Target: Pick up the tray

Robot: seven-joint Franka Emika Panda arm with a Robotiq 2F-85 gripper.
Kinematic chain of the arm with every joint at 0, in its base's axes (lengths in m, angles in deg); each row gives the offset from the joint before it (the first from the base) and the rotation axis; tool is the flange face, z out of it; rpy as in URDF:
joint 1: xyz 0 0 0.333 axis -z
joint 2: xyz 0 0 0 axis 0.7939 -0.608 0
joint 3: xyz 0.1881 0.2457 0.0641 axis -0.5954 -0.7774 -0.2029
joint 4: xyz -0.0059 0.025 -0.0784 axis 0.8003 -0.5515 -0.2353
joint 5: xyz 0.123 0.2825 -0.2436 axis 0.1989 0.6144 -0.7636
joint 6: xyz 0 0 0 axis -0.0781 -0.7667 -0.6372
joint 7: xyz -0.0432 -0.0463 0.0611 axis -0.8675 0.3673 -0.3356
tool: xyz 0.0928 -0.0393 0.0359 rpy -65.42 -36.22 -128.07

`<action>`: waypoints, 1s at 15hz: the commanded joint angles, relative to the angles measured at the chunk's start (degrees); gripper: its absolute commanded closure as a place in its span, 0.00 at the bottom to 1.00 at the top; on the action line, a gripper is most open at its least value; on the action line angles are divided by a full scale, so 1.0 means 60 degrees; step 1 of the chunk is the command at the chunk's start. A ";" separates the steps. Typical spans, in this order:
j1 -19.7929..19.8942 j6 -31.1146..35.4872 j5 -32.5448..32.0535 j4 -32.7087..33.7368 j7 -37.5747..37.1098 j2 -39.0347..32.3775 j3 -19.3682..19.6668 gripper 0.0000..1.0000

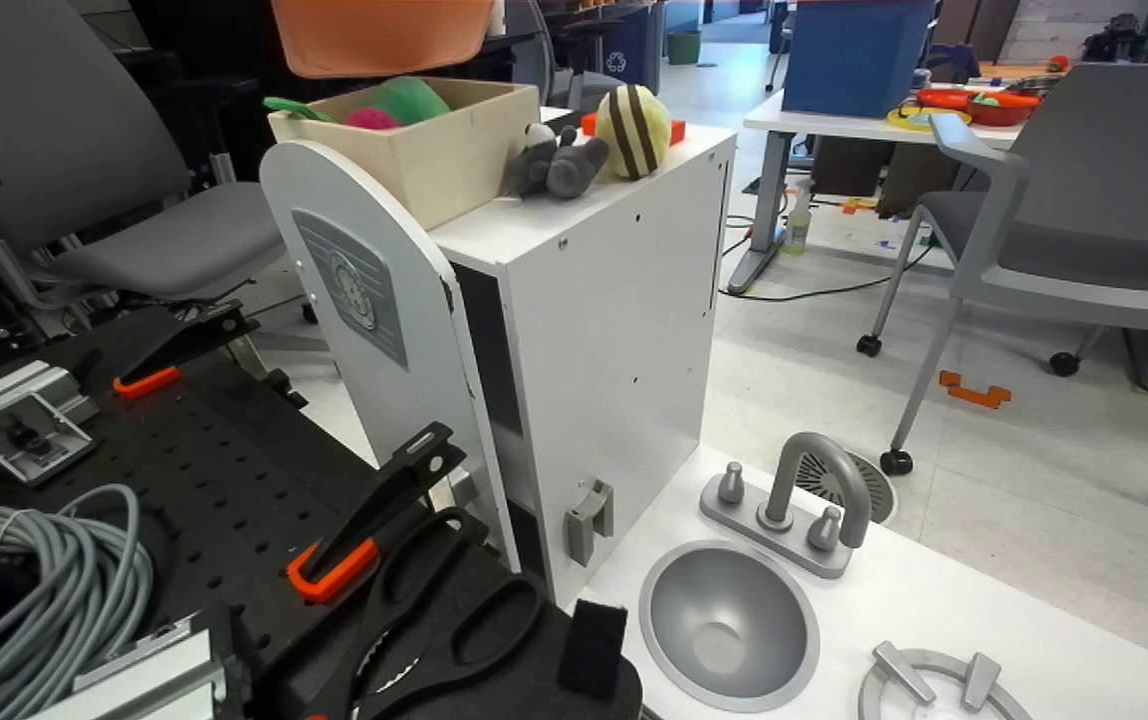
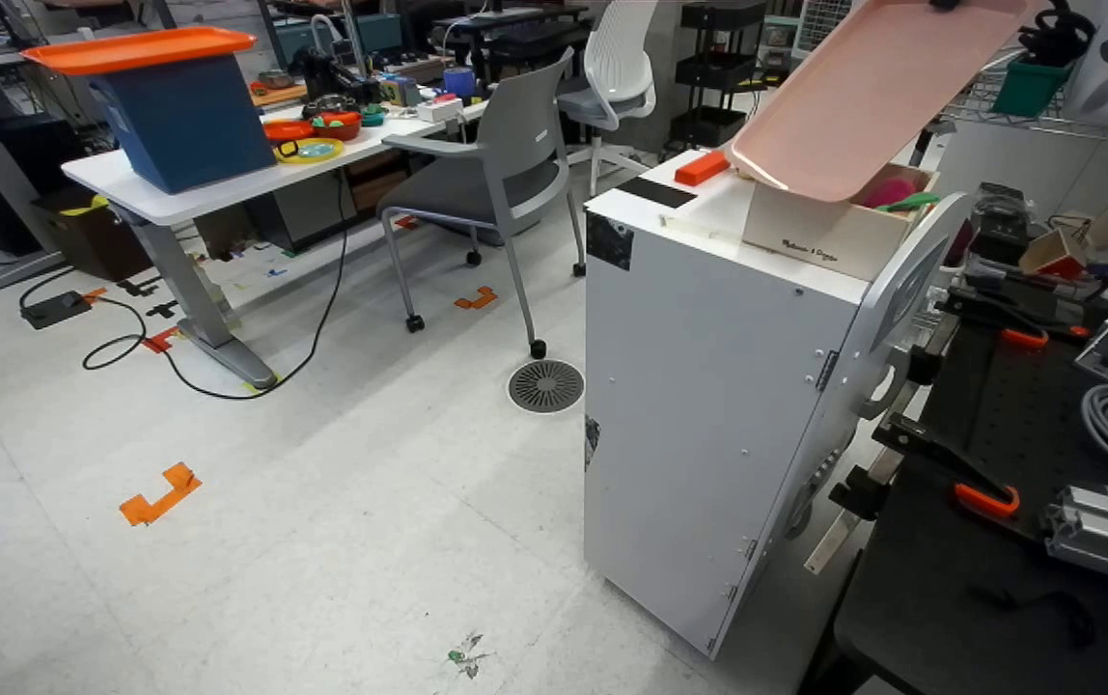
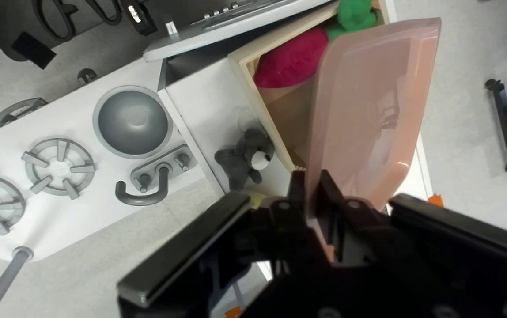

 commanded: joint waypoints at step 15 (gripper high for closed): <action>0.0020 -0.0132 -0.0988 -0.0354 -0.0149 0.0654 -0.0085 0.98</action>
